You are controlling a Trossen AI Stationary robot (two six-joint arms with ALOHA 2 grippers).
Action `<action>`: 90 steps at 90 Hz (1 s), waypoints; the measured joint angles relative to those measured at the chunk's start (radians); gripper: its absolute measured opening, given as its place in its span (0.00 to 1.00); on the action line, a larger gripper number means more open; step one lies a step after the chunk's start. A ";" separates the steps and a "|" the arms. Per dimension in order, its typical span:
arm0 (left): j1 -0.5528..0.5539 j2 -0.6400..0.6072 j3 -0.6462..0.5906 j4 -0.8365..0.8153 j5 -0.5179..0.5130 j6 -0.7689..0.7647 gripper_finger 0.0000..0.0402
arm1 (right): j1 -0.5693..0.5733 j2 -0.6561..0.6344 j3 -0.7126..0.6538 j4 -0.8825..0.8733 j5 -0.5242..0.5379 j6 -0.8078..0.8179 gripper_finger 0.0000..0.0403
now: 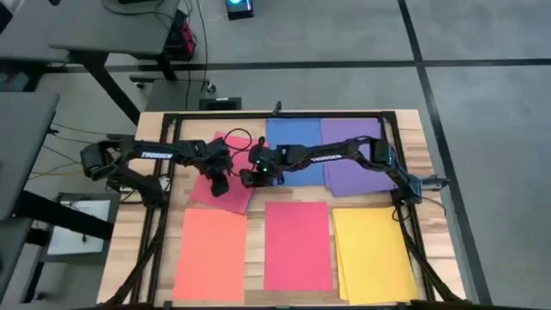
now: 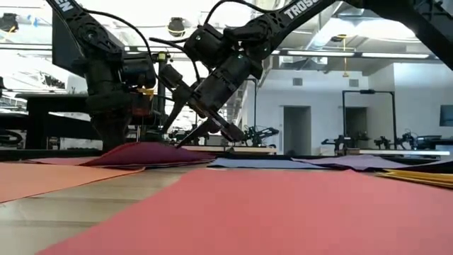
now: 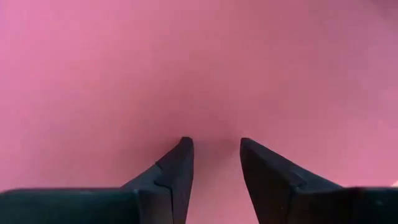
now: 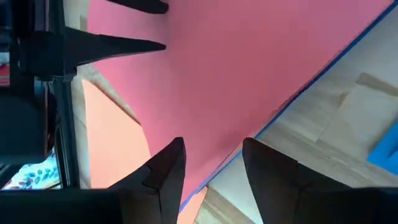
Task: Organize paper
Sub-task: Stack the pink paper on the bottom center pink papers
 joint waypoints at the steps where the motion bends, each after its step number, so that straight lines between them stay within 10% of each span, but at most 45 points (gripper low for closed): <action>1: 0.000 0.000 0.000 0.000 0.000 0.001 0.29 | 0.000 0.000 0.000 0.000 0.006 0.000 0.38; 90: 0.000 0.000 0.000 0.005 0.000 -0.004 0.29 | 0.027 0.000 0.000 0.169 -0.163 0.055 0.38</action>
